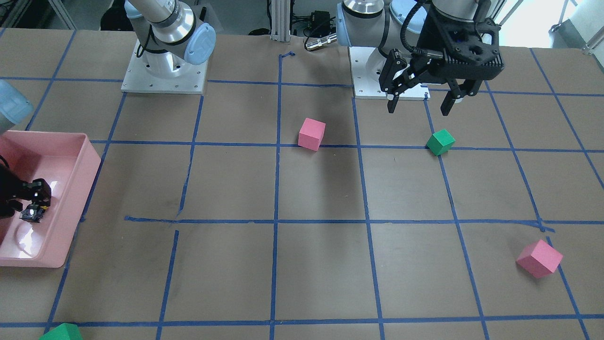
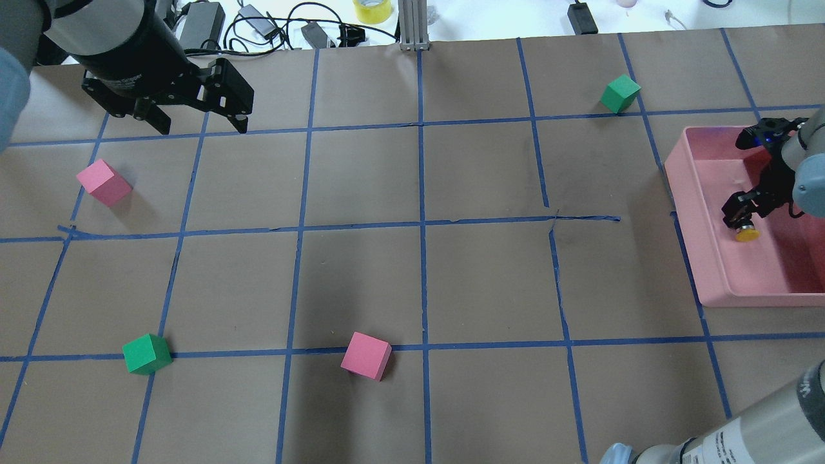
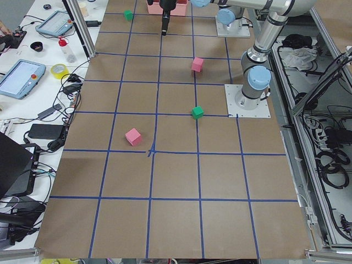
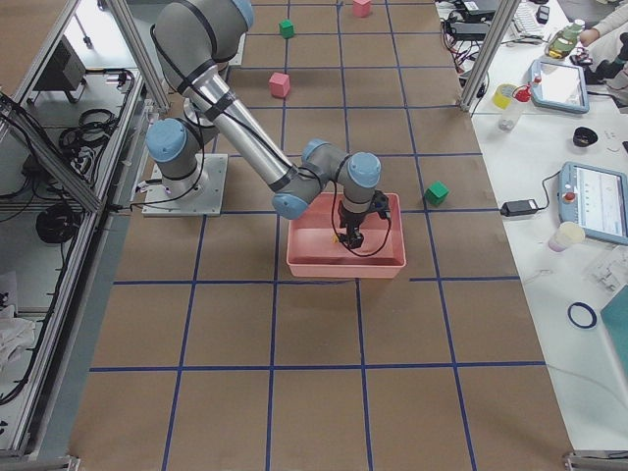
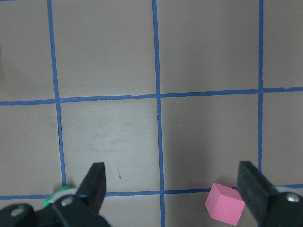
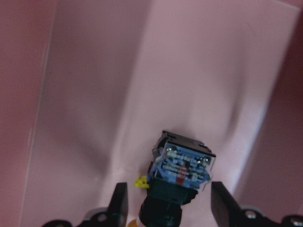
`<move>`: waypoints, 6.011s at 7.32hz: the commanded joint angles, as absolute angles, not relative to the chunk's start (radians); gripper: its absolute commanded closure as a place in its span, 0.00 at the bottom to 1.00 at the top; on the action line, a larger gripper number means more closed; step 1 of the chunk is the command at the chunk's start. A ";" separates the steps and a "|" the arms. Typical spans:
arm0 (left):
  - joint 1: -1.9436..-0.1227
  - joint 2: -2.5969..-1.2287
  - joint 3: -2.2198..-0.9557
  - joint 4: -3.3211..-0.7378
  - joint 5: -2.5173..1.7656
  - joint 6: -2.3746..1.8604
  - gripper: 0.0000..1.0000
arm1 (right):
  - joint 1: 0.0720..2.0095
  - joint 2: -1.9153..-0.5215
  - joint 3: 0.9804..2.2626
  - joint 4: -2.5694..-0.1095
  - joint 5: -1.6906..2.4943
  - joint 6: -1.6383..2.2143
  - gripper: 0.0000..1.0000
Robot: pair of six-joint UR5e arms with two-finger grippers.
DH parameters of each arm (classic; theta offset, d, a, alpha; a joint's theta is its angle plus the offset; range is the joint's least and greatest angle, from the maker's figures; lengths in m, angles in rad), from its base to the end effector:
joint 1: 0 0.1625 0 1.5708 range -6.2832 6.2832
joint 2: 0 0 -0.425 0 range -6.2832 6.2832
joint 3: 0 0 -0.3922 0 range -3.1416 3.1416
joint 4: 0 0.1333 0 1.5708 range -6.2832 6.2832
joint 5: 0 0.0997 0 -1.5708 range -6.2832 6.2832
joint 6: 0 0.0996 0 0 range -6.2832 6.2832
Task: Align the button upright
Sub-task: 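Close the right gripper on the button body and lift it from the bin, then carry the button with the right gripper to the table center and lower it, then release the button and raise the right gripper while the left arm approaches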
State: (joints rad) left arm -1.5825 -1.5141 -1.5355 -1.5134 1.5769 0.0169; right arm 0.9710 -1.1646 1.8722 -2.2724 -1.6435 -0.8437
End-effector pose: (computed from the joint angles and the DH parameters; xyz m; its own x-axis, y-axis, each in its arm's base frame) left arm -0.1383 -0.4783 0.5392 -0.9996 0.0275 -0.0086 0.0285 0.9885 -0.1487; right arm -0.2149 -0.5376 0.1980 -0.9691 -0.2427 0.0438 -0.2400 0.9690 0.0583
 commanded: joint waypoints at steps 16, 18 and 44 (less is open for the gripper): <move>-1.582 -1.506 -1.534 -1.539 1.582 0.017 0.00 | 1.834 -1.074 1.444 -1.970 -1.536 0.097 1.00; -1.582 -1.506 -1.534 -1.539 1.582 0.017 0.00 | 1.903 -0.973 1.356 -1.970 -1.485 0.075 1.00; -1.893 -1.681 -2.123 -0.433 1.750 -0.336 0.01 | 1.626 -1.555 1.520 -1.499 -1.562 -0.173 0.00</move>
